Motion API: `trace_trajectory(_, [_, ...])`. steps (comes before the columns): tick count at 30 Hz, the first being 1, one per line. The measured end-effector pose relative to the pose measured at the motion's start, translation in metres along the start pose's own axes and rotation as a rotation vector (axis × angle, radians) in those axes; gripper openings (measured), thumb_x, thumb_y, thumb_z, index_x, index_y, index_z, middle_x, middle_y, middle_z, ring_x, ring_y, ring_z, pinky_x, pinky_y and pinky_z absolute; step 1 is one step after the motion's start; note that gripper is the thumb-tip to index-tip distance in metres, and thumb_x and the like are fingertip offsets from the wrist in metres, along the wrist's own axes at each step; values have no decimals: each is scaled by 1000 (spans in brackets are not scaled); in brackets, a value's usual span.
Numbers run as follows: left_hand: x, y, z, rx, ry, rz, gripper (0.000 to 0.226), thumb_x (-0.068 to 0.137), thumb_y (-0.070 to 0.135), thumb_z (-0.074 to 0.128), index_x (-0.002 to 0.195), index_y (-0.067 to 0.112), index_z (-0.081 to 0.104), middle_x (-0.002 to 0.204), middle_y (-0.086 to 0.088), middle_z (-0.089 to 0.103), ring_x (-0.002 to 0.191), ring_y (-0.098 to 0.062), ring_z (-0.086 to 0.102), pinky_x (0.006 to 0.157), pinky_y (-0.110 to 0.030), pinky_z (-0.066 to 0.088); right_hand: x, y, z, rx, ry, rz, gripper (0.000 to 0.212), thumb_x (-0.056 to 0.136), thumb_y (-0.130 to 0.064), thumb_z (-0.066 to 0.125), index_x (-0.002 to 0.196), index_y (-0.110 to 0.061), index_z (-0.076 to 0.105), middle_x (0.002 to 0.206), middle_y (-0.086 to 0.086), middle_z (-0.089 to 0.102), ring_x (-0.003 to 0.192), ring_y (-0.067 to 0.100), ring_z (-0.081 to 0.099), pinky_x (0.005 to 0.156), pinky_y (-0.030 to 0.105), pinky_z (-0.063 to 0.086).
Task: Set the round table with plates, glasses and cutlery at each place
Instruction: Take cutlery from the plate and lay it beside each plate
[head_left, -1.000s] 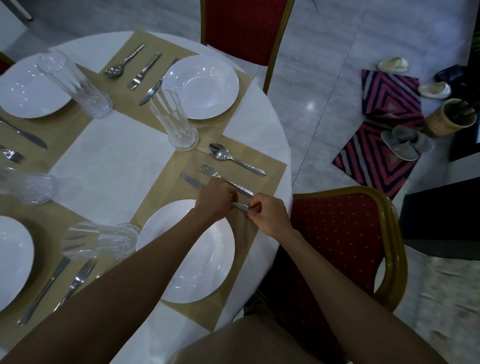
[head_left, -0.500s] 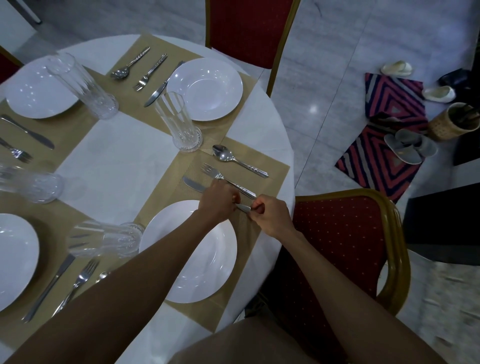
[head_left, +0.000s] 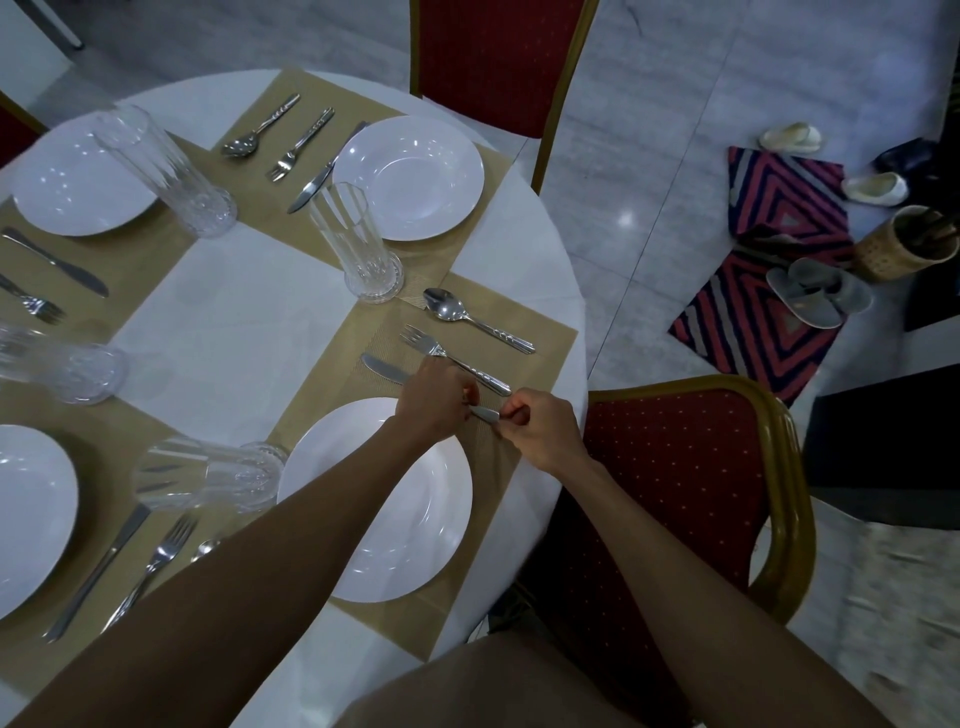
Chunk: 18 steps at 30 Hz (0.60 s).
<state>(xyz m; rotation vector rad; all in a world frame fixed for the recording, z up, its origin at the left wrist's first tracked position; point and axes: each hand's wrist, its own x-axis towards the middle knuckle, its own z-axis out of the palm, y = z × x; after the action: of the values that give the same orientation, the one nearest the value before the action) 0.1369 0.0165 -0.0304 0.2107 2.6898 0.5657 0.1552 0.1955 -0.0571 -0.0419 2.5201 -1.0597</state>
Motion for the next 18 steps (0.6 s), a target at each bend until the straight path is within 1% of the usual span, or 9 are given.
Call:
trace_trajectory(2, [0, 0, 0, 9, -3, 2, 18, 83, 13, 72, 99, 18, 78, 103, -5, 71, 105, -21, 61, 88, -39, 53, 0, 1, 0, -1, 2, -14, 11, 77, -16, 79, 83, -21, 72, 71, -14, 63, 67, -1, 59, 64, 9, 42])
trace_trajectory(5, [1, -1, 0, 9, -2, 7, 18, 83, 11, 72, 100, 17, 78, 103, -6, 71, 104, -22, 61, 88, -39, 53, 0, 2, 1, -7, -1, -32, 10, 77, -16, 79, 84, -20, 72, 75, -9, 67, 71, 6, 63, 69, 17, 48])
trace_trajectory(6, [1, -1, 0, 10, -5, 8, 18, 83, 11, 72, 100, 17, 78, 104, -6, 71, 104, -22, 61, 87, -39, 53, 0, 3, 1, -7, 1, -32, 10, 77, -16, 79, 84, -20, 72, 74, -10, 67, 71, 6, 63, 69, 18, 49])
trace_trajectory(9, [2, -1, -1, 13, -17, 15, 19, 81, 11, 74, 98, 18, 78, 102, -6, 71, 104, -23, 60, 86, -38, 53, 0, 4, 2, 4, 10, -27, 11, 75, -16, 81, 82, -22, 73, 71, -12, 66, 69, 4, 63, 68, 14, 46])
trace_trajectory(13, [1, -1, -1, 16, -13, 21, 19, 80, 12, 75, 98, 19, 79, 100, -5, 72, 102, -22, 61, 84, -37, 54, 0, 5, 2, -1, 2, -60, 11, 74, -17, 81, 76, -24, 73, 71, -14, 67, 66, 0, 61, 68, 14, 45])
trace_trajectory(18, [1, -2, -1, -2, 8, 31, 19, 77, 10, 76, 95, 17, 79, 97, -5, 73, 99, -22, 62, 83, -36, 55, 0, 6, 4, 31, 16, -38, 21, 73, -18, 81, 76, -32, 65, 65, -18, 62, 63, -5, 58, 62, 8, 41])
